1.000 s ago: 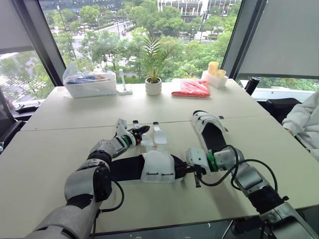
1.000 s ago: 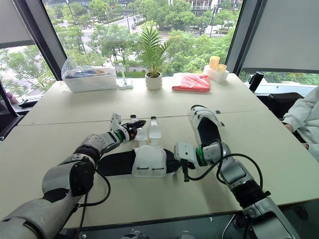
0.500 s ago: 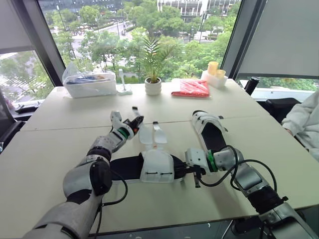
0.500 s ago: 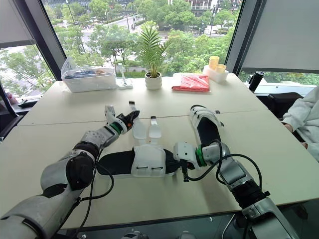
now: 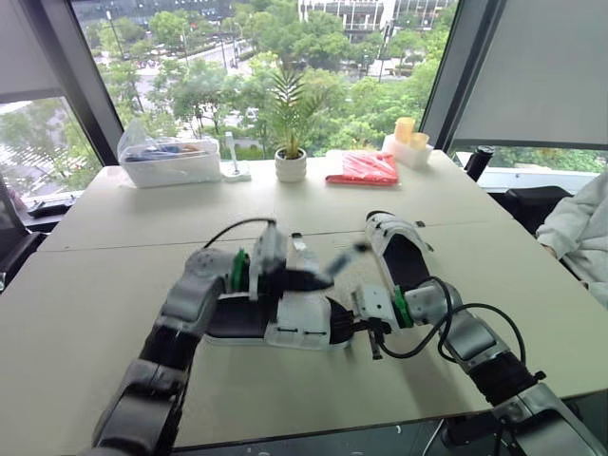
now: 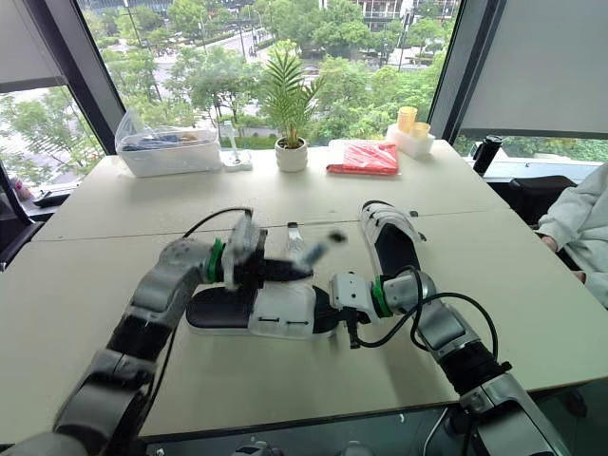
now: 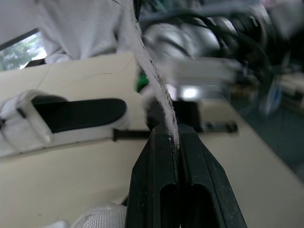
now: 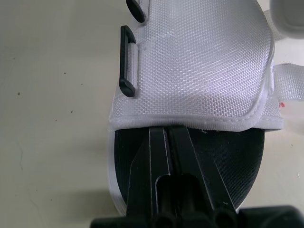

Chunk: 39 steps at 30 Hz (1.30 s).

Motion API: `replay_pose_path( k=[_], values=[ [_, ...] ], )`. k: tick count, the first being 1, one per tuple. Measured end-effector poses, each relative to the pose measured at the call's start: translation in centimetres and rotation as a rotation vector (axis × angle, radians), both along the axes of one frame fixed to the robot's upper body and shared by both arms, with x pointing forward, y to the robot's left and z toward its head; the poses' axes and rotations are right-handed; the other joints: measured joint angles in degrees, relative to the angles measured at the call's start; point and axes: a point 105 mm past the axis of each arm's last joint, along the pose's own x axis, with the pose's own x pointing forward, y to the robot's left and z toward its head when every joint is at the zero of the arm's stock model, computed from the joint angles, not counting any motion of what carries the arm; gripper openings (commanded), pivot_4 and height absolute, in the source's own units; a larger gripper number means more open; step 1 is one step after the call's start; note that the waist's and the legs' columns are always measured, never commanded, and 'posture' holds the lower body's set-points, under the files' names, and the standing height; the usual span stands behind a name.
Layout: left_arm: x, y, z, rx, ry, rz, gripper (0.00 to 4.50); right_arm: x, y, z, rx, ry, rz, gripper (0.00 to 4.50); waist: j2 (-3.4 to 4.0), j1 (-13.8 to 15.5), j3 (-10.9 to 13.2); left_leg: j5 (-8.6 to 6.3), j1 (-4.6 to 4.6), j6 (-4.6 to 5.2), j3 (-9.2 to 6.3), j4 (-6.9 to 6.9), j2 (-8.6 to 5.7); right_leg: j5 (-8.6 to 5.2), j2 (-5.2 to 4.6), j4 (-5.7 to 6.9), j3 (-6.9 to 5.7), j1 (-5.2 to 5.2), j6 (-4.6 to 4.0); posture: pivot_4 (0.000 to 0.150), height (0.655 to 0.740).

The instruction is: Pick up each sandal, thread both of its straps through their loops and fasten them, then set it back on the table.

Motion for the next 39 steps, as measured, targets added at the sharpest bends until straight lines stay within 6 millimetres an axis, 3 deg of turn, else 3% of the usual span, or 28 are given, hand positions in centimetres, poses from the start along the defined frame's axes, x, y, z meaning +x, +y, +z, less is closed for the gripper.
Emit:
replay_pose_path(
  k=[3,5,11,16,21,27,29,36,39],
  values=[
    [-0.9,0.9,-1.5,0.052,-0.272,-0.086,1.09,0.1,-0.2,-0.1,-0.009,-0.001,0.002,0.00,0.04,0.4,-0.1,0.00,0.04,0.01,-0.04,-0.01,0.00,0.06,-0.03,-0.09,-0.07,0.08,-0.12,0.150,0.7400],
    [-0.7,2.0,-2.7,0.103,-0.438,-0.137,1.87,0.2,-0.2,-0.1,-0.009,-0.006,0.004,0.00,0.08,0.3,-0.1,0.01,0.05,0.02,-0.04,0.00,0.00,0.02,-0.03,-0.11,-0.07,0.11,-0.22,0.150,0.7400],
    [-0.3,5.1,-5.9,0.224,-0.588,-0.187,4.48,0.3,0.1,-0.1,-0.006,-0.013,0.023,0.00,0.14,0.1,-0.2,0.01,0.05,0.04,-0.03,-0.16,0.01,0.07,-0.02,-0.12,-0.07,0.02,-0.13,0.150,0.7400],
    [-1.2,6.7,-6.6,0.228,-0.594,-0.175,4.48,0.4,0.3,-0.1,-0.007,-0.016,0.033,0.00,0.20,-0.3,-0.2,0.02,0.07,0.05,-0.03,-0.22,0.03,0.07,0.03,-0.09,-0.05,-0.02,-0.11,0.150,0.7400],
    [-3.8,9.3,-7.9,0.164,-0.424,-0.038,4.48,0.4,0.3,-0.2,-0.011,-0.017,0.038,0.00,0.32,-0.3,-0.3,0.02,0.24,0.05,0.01,-0.44,0.06,0.06,0.03,-0.10,-0.01,0.03,-0.12,0.150,0.7400],
    [-4.7,8.9,-7.4,0.003,-0.276,0.151,4.48,0.6,0.1,-0.3,-0.020,-0.021,0.033,0.00,0.26,0.0,-0.4,0.03,0.46,0.06,-0.03,-0.44,0.06,0.04,0.02,-0.11,-0.03,0.11,-0.15,0.150,0.7400],
    [-4.5,9.0,-6.9,-0.012,-0.140,0.242,4.48,0.5,0.2,-0.4,-0.020,-0.023,0.038,0.00,0.27,-0.1,-0.4,0.02,0.53,0.06,-0.03,-0.51,0.06,0.00,0.02,-0.11,-0.02,0.33,-0.17,0.150,0.7400],
    [-5.0,8.0,-7.6,-0.075,0.688,0.527,4.48,0.6,0.2,-0.5,-0.030,-0.025,0.045,0.00,0.29,-0.1,-0.3,0.01,1.03,0.07,-0.13,-0.61,0.06,-0.31,0.04,-0.11,-0.09,0.82,-0.25,0.150,0.7400],
    [-5.0,8.3,-7.8,-0.085,0.927,0.588,4.48,0.6,0.3,-0.5,-0.028,-0.027,0.048,0.00,0.29,-0.1,-0.3,0.01,1.03,0.07,-0.14,-0.63,0.06,-0.38,0.04,-0.10,-0.10,0.82,-0.31,0.150,0.7400]
  ],
)
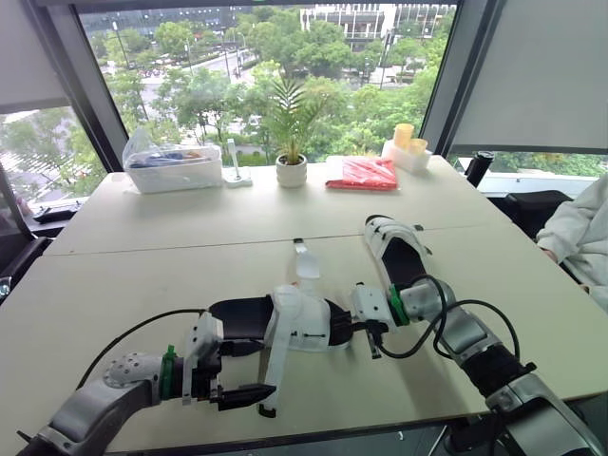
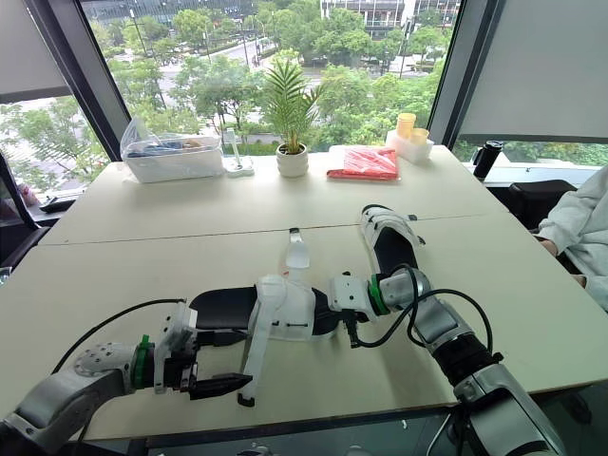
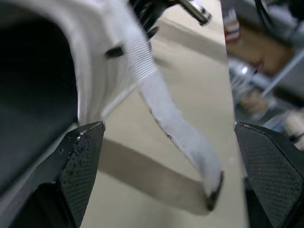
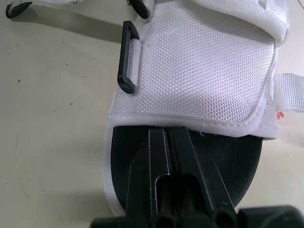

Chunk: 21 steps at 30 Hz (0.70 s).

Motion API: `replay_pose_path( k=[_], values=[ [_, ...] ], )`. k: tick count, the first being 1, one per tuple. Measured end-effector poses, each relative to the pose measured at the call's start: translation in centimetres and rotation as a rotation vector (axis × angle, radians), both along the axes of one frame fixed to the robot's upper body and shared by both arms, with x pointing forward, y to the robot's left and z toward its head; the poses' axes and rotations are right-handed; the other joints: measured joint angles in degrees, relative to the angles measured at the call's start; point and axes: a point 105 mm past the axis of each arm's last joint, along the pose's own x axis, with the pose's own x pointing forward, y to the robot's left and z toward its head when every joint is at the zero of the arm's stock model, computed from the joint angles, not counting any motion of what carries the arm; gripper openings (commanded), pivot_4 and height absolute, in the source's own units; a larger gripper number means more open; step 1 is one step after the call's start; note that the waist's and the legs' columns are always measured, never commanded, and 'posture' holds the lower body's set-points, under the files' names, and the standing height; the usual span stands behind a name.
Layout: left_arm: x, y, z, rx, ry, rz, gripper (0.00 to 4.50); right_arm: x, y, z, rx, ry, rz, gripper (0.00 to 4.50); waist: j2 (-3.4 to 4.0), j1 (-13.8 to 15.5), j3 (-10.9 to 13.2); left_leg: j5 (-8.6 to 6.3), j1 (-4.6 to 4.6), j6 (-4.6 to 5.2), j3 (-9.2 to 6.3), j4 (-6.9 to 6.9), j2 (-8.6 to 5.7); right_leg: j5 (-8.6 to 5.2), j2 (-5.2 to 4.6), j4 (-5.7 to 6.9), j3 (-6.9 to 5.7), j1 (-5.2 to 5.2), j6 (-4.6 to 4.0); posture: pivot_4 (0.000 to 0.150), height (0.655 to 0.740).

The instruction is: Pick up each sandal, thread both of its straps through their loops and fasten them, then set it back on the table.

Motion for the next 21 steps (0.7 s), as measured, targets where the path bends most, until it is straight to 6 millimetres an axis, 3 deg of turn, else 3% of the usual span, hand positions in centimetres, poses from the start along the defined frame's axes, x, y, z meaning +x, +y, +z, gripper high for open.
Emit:
replay_pose_path(
  k=[4,9,12,18,21],
  values=[
    [-0.3,-0.7,-0.1,-0.030,0.189,0.000,4.48,0.0,0.0,0.0,0.000,0.000,0.001,0.00,-0.01,0.0,0.0,0.00,0.00,-0.01,0.00,0.00,-0.01,0.01,-0.01,-0.01,0.00,0.02,0.02,0.150,0.7400],
    [-1.1,-1.8,-0.3,-0.044,0.294,-0.047,4.48,0.0,0.0,0.0,0.000,0.000,0.001,0.00,-0.01,0.1,0.0,-0.01,0.00,-0.02,0.01,-0.03,-0.01,-0.03,-0.02,-0.01,0.02,0.02,-0.07,0.150,0.7400],
    [-1.0,-2.3,-0.1,-0.064,0.323,-0.047,3.19,0.0,0.0,0.0,0.001,-0.001,0.001,0.00,-0.02,0.1,0.0,-0.01,0.00,-0.02,0.01,-0.03,-0.01,-0.05,-0.04,-0.04,0.02,0.02,-0.10,0.150,0.7400],
    [-0.4,-2.8,0.4,-0.085,0.331,-0.032,0.13,0.0,0.1,0.1,0.001,0.001,0.000,0.00,-0.02,0.1,0.0,-0.01,-0.02,-0.03,0.01,-0.07,0.00,-0.07,-0.06,-0.11,0.02,0.02,-0.15,0.150,0.7400],
    [-0.6,-2.8,0.4,-0.083,0.355,-0.044,0.05,-0.1,0.2,0.1,0.001,0.002,-0.001,0.00,-0.02,0.1,0.0,-0.01,-0.03,-0.03,0.01,-0.12,0.00,-0.08,-0.06,-0.16,0.03,0.02,-0.16,0.150,0.7400]
  ],
)
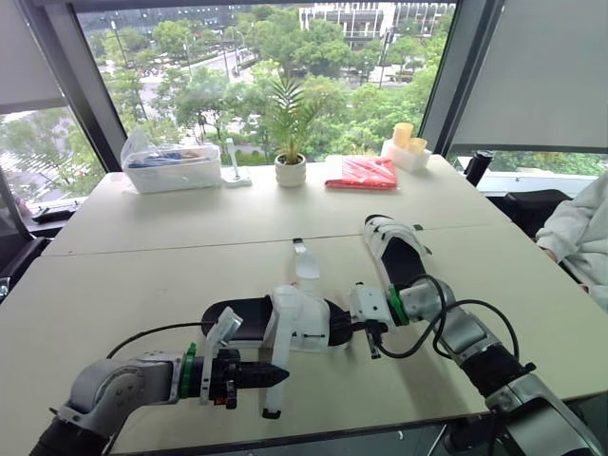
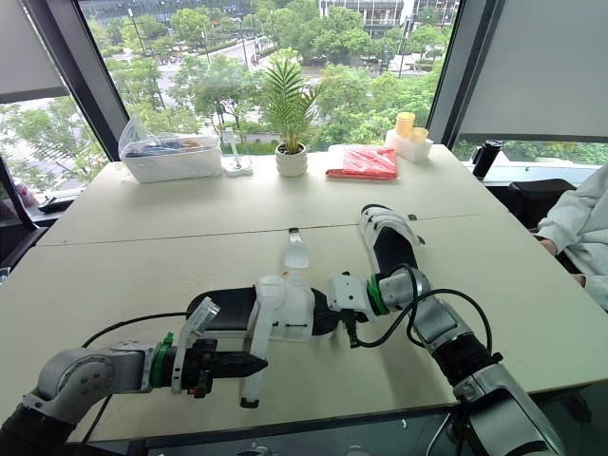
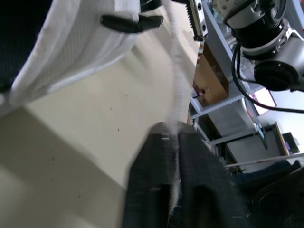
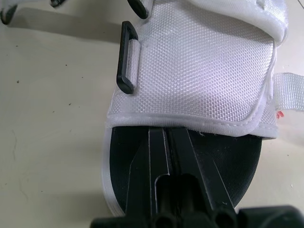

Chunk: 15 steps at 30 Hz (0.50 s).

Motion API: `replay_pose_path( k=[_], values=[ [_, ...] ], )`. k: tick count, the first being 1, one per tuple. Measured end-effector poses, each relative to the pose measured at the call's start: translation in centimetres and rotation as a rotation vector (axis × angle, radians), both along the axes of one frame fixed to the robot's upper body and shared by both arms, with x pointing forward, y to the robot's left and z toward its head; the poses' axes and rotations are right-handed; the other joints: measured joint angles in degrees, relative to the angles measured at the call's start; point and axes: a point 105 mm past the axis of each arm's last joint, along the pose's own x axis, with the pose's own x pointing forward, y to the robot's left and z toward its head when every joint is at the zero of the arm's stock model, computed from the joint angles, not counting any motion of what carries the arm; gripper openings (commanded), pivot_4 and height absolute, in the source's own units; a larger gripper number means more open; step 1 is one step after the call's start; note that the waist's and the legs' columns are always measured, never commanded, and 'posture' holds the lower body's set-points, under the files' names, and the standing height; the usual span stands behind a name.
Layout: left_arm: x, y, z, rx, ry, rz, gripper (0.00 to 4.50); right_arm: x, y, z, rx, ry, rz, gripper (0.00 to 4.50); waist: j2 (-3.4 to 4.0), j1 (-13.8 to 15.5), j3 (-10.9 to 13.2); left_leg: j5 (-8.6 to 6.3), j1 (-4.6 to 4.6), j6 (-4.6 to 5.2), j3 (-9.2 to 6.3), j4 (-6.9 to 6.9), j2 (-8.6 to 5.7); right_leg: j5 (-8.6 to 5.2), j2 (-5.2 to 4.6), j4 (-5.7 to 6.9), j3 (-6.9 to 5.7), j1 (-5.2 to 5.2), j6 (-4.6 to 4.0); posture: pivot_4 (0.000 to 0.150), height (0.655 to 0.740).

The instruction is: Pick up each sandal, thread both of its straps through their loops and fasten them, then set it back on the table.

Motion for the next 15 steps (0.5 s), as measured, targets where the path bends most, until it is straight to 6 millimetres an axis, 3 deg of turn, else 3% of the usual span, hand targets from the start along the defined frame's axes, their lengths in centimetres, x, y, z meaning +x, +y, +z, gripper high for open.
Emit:
replay_pose_path(
  k=[5,11,15],
  values=[
    [0.6,-0.1,1.4,-0.055,0.027,-0.016,0.05,0.0,-0.1,0.0,0.000,0.000,-0.004,0.00,0.00,0.0,0.0,0.00,-0.01,0.00,-0.02,-0.02,0.01,-0.01,0.00,-0.08,-0.02,0.01,-0.02,0.150,0.7400],
    [5.3,-0.8,6.2,-0.233,-0.014,0.067,0.05,0.0,0.0,0.0,0.003,-0.001,-0.006,0.00,-0.07,0.0,0.0,0.01,-0.02,-0.01,-0.04,0.00,-0.01,0.03,0.01,-0.17,-0.09,0.04,0.05,0.150,0.7400],
    [8.0,-1.1,7.6,-0.285,-0.017,0.132,0.05,0.0,0.1,0.0,0.005,-0.001,-0.005,0.00,-0.07,-0.1,0.0,0.01,-0.02,-0.02,-0.03,-0.05,-0.01,0.12,0.01,-0.17,-0.10,0.02,0.21,0.150,0.7400]
  ],
)
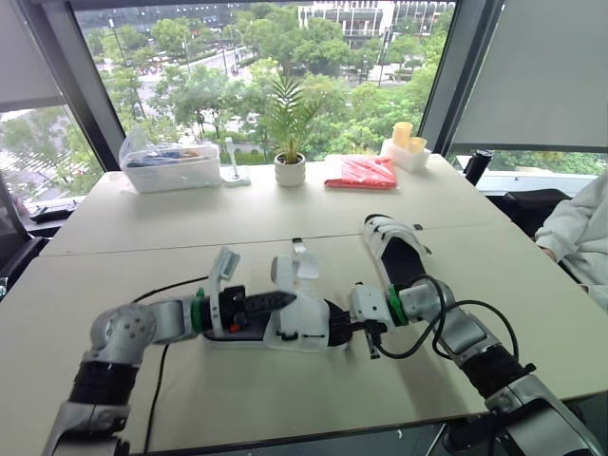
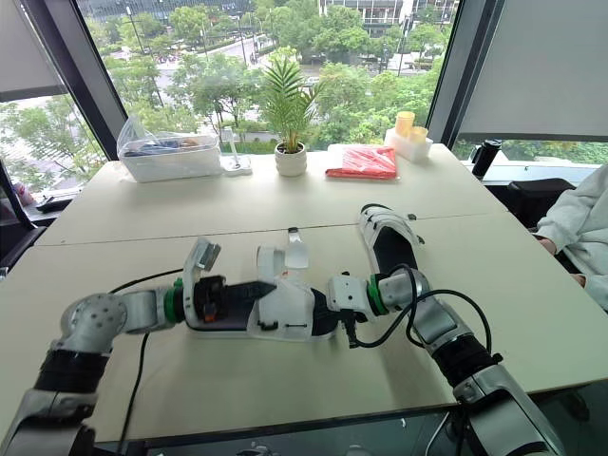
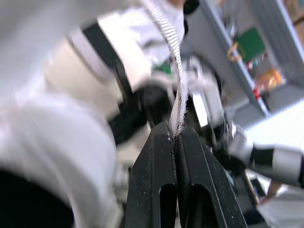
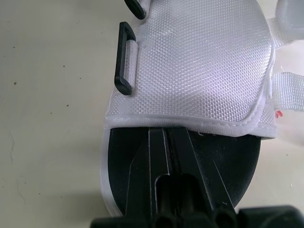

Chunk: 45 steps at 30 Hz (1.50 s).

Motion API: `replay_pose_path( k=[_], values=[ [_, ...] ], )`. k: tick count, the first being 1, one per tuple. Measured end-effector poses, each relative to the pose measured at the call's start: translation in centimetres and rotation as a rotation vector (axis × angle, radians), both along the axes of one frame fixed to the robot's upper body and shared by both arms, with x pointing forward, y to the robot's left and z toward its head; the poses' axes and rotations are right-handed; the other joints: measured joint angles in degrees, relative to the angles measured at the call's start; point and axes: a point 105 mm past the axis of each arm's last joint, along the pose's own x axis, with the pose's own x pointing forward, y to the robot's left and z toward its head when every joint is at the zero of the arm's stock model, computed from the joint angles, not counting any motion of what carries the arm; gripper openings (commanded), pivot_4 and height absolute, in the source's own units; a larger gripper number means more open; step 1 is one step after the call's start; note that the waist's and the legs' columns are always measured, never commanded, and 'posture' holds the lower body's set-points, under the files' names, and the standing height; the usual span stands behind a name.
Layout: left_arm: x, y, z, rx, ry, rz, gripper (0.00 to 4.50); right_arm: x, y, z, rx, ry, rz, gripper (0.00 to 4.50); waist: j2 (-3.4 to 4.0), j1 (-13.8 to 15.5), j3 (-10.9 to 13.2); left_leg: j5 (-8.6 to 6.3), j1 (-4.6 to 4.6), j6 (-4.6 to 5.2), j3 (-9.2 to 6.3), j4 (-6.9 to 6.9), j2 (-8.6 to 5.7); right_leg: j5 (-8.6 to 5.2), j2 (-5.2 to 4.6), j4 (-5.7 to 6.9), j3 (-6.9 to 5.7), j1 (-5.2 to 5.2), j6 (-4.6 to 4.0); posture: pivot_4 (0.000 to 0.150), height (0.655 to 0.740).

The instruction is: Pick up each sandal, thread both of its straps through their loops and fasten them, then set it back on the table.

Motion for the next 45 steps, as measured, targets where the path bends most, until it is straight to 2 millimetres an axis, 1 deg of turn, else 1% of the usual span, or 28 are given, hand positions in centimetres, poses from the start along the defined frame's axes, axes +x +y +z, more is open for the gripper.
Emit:
replay_pose_path(
  k=[1,3,4,6,8,10,14,19,23,28,35,42,45],
  values=[
    [0.8,-0.1,0.1,-0.011,0.010,0.017,0.05,0.0,0.0,0.0,0.000,0.000,0.000,0.00,-0.01,0.0,0.0,0.00,0.00,-0.01,0.00,0.00,0.00,0.00,0.00,0.00,-0.01,0.00,0.01,0.150,0.7400],
    [1.5,-0.4,0.1,-0.017,0.020,0.030,0.05,0.0,0.0,0.0,0.000,-0.001,0.000,0.00,-0.02,0.0,0.0,0.00,0.00,-0.01,0.00,0.00,-0.01,0.01,0.00,-0.01,-0.01,0.01,0.01,0.150,0.7400],
    [2.0,-0.7,-0.1,-0.014,0.028,0.037,0.05,0.0,0.0,0.0,0.000,-0.001,-0.001,0.00,-0.03,0.0,0.0,0.00,0.00,-0.01,0.00,0.00,-0.01,0.01,0.00,-0.01,-0.01,0.01,0.01,0.150,0.7400],
    [2.2,-1.1,-0.9,0.013,0.037,0.025,0.05,0.0,0.0,0.0,-0.001,-0.001,0.000,0.00,-0.03,0.0,0.0,0.00,0.00,-0.01,0.01,-0.02,-0.01,0.01,0.00,-0.01,0.00,0.00,0.01,0.150,0.7400],
    [2.2,-1.3,-1.5,0.025,0.050,0.014,0.05,0.0,0.1,0.0,0.000,-0.002,0.001,0.00,-0.04,-0.1,0.0,0.00,0.00,-0.02,0.01,-0.03,-0.01,0.01,0.00,-0.01,0.00,-0.01,0.01,0.150,0.7400],
    [2.2,-1.3,-1.7,0.020,0.058,0.007,0.05,0.0,0.1,0.0,0.000,-0.002,0.001,0.00,-0.05,-0.1,0.0,0.00,0.00,-0.02,0.01,-0.03,-0.01,0.01,0.00,-0.01,0.00,-0.01,0.01,0.150,0.7400],
    [1.9,-1.0,-1.1,0.012,0.066,-0.032,0.05,0.0,0.1,0.0,0.000,-0.003,0.001,0.00,-0.07,-0.1,0.0,0.00,0.00,-0.02,0.01,-0.04,-0.01,0.01,0.00,-0.02,0.00,-0.01,0.01,0.150,0.7400],
    [1.1,-0.6,-0.8,0.018,0.084,-0.076,0.05,0.0,0.1,0.0,-0.001,-0.005,0.002,0.00,-0.08,-0.1,0.0,0.00,0.00,-0.02,-0.01,-0.05,0.00,0.01,0.00,-0.04,0.00,0.00,0.01,0.150,0.7400],
    [0.6,-0.3,-0.4,0.027,0.069,-0.100,0.05,0.0,0.1,0.0,-0.001,-0.005,0.002,0.00,-0.09,-0.2,0.0,0.00,0.00,-0.03,-0.01,-0.08,0.00,0.00,0.00,-0.04,0.00,-0.01,0.01,0.150,0.7400],
    [0.6,0.3,-1.1,0.053,0.069,-0.087,0.05,0.0,0.2,0.1,-0.002,-0.010,0.004,0.00,-0.09,-0.1,0.0,0.00,0.00,-0.03,-0.01,-0.08,0.00,0.00,0.00,-0.06,0.00,-0.01,0.00,0.150,0.7400],
    [0.7,0.4,-1.8,0.081,0.053,-0.092,0.05,0.0,0.3,0.1,-0.008,-0.019,0.008,0.00,-0.09,-0.2,0.0,-0.01,0.00,-0.03,-0.01,-0.14,0.01,0.00,0.00,-0.13,0.01,-0.02,0.00,0.150,0.7400],
    [0.6,0.5,-1.9,0.097,0.045,-0.102,0.05,-0.1,0.3,0.2,-0.007,-0.022,0.012,0.00,-0.09,-0.2,0.0,0.00,0.00,-0.03,-0.01,-0.30,0.02,0.00,0.00,-0.26,0.01,-0.04,0.00,0.150,0.7400],
    [0.4,0.3,-1.6,0.108,0.014,-0.118,0.05,-0.1,0.3,0.2,-0.007,-0.023,0.012,0.00,-0.10,-0.2,0.0,0.00,0.00,-0.03,-0.01,-0.33,0.02,0.00,-0.01,-0.29,0.01,-0.04,0.00,0.150,0.7400]
  ],
)
